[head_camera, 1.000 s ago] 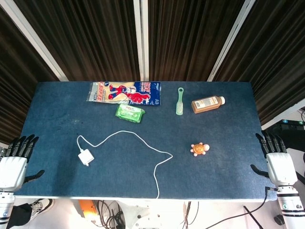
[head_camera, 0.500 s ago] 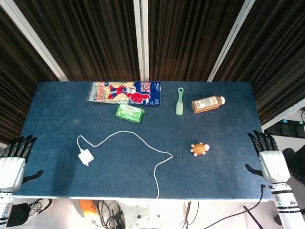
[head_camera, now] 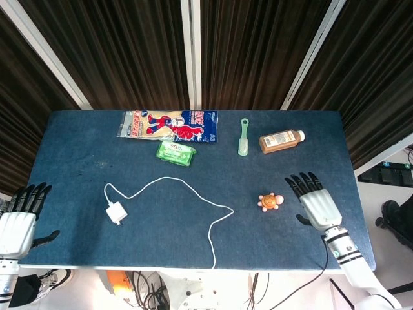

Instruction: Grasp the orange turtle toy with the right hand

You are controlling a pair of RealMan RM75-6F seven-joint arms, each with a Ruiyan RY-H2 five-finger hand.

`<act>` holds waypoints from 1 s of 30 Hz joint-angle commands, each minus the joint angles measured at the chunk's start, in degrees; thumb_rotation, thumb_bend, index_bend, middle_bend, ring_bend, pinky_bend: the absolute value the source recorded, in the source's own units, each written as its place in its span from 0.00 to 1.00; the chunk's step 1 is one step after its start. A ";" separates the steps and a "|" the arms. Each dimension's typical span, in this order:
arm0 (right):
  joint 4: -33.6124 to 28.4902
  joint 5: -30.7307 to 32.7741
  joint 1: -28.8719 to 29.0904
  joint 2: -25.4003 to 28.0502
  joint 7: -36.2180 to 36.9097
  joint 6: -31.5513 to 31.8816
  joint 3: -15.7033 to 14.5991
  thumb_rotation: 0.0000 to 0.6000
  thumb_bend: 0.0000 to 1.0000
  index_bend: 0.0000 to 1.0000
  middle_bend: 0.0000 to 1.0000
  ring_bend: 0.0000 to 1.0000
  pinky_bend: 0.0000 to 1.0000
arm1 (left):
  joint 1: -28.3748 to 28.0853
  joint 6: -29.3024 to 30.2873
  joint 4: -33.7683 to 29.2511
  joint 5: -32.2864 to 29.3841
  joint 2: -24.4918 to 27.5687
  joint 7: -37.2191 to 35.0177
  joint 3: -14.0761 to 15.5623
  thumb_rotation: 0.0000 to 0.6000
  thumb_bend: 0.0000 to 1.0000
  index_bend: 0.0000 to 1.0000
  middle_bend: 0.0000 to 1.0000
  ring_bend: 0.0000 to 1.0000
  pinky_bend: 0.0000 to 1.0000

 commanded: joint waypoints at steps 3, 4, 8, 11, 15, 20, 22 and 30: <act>2.88 4.17 3.79 -5.33 -4.41 -4.31 0.84 1.00 0.13 0.04 0.15 0.00 0.00 | -0.27 -0.69 0.39 -0.47 -0.07 -0.43 -0.11 1.00 0.00 0.06 0.03 0.00 0.00; 3.41 4.56 4.17 -6.11 -4.77 -4.56 0.91 1.00 0.13 0.05 0.15 0.00 0.00 | -0.33 -0.86 0.49 -0.61 -0.11 -0.55 -0.13 1.00 0.00 0.06 0.03 0.00 0.00; 5.57 5.80 5.22 -9.05 -6.15 -4.62 0.98 1.00 0.15 0.10 0.19 0.00 0.00 | -0.36 -1.05 0.95 -0.83 -0.22 -1.04 -0.14 1.00 0.00 0.06 0.03 0.00 0.00; 7.67 6.10 5.79 -10.83 -6.55 -4.45 0.86 1.00 0.18 0.13 0.22 0.00 0.00 | -0.30 -1.06 1.28 -1.02 -0.22 -1.50 -0.16 1.00 0.00 0.06 0.03 0.00 0.00; 9.74 6.48 6.51 -12.58 -6.26 -4.69 0.64 1.00 0.21 0.17 0.24 0.00 0.00 | -0.25 -0.92 1.71 -1.04 -0.28 -2.16 -0.19 1.00 0.00 0.06 0.02 0.00 0.00; 12.30 5.04 6.63 -14.41 -4.36 -3.21 0.01 1.00 0.25 0.28 0.32 0.00 0.00 | -0.08 -0.66 2.01 -1.04 -0.20 -2.53 -0.17 1.00 0.00 0.06 0.02 0.00 0.00; 13.20 4.70 6.73 -14.89 -4.13 -3.11 -0.36 1.00 0.29 0.33 0.37 0.02 0.00 | -0.08 -0.68 2.09 -1.03 -0.23 -2.66 -0.15 1.00 0.00 0.06 0.02 0.00 0.00; 18.07 2.07 6.64 -18.34 -2.61 -0.37 -1.48 1.00 0.36 0.64 0.58 0.16 0.00 | -0.09 -0.79 2.47 -1.00 -0.41 -3.08 -0.07 1.00 0.00 0.06 0.03 0.00 0.00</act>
